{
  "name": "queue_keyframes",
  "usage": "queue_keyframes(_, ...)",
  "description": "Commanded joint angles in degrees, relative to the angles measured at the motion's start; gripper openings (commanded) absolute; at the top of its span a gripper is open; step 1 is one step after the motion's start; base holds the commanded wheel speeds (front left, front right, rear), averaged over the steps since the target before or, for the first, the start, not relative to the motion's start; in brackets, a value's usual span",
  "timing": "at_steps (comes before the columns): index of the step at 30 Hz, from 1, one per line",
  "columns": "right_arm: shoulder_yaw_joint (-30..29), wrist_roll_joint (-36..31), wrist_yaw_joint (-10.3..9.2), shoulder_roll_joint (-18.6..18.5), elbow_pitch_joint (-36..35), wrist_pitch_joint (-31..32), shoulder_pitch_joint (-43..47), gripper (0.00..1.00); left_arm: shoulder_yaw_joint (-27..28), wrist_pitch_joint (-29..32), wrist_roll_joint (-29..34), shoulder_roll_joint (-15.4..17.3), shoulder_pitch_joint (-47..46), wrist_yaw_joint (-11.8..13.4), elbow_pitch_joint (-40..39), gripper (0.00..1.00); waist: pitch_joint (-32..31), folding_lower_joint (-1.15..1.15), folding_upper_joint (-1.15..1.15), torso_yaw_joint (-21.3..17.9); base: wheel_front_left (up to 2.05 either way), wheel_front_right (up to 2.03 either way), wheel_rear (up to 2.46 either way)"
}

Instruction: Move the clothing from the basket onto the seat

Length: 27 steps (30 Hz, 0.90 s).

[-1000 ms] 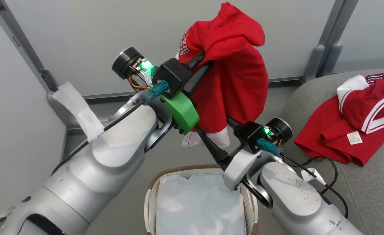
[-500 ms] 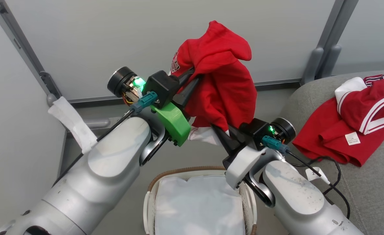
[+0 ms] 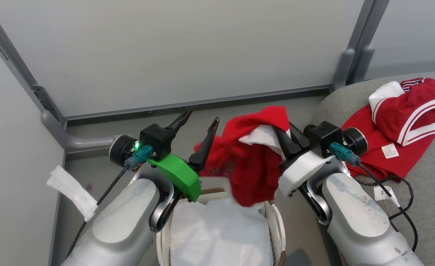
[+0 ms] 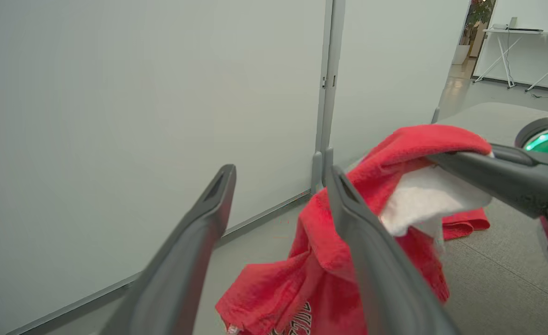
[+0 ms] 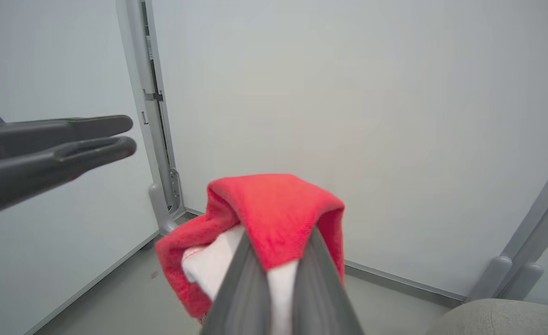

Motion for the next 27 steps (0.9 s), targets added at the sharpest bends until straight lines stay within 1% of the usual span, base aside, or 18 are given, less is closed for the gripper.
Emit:
queue_keyframes(1,-0.93,-0.7,-0.08,-0.18,-0.47,-0.12,0.74,0.0,1.14,-0.18,0.34,0.34,2.11,0.2,-0.23,1.0,0.13,0.0,0.0,-0.19,0.0,0.0,0.0)
queue_keyframes(9,-4.57,-2.68,-0.08,-0.17,-2.0,-0.12,2.78,0.0,7.7,-0.19,2.9,-0.64,10.7,-0.08,-0.8,1.0,0.52,0.0,0.0,-1.44,0.0,0.0,0.0)
queue_keyframes(16,-7.14,-3.54,-0.08,-0.19,-2.96,-0.12,3.5,0.0,11.68,-0.19,6.3,-1.46,14.98,-0.65,-0.81,1.0,0.92,0.0,0.0,-3.46,0.0,0.0,0.0)
queue_keyframes(20,-9.08,-4.48,-0.08,-0.19,-3.6,-0.12,3.34,0.0,13.75,-0.18,7.59,-2.61,16.55,-0.99,-1.33,1.0,1.37,0.0,0.0,-5.58,0.0,0.0,0.0)
queue_keyframes(27,-11.5,-6.3,-0.08,-0.19,-5.26,-0.12,2.93,0.0,17.03,-0.11,9.3,-4.55,18.95,-1.78,-1.83,1.0,2.66,0.0,0.0,-11.12,0.0,0.0,0.0)
